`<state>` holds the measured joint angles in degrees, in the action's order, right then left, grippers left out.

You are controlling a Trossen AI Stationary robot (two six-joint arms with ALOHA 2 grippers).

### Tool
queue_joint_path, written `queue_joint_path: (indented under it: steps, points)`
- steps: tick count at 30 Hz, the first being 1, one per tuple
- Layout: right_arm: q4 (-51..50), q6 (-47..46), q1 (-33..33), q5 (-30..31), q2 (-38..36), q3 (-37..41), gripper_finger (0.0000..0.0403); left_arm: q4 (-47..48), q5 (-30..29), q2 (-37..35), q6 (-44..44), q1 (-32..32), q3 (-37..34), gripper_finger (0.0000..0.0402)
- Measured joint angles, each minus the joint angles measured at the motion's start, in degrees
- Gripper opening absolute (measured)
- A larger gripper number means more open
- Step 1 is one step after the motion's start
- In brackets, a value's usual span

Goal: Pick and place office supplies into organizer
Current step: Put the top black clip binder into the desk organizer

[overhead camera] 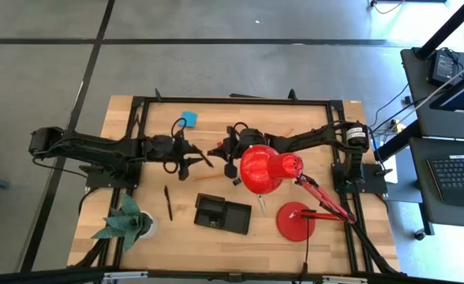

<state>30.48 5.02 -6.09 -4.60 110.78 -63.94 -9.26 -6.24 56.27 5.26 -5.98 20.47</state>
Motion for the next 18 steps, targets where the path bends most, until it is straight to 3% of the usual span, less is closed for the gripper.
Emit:
queue_joint_path:
  steps: [18]
  points:
    - [8.83,3.23,2.28,0.26,-0.02,-0.02,0.0006,-7.3,0.35,-0.02,2.95,-0.11,0.0,0.0158]
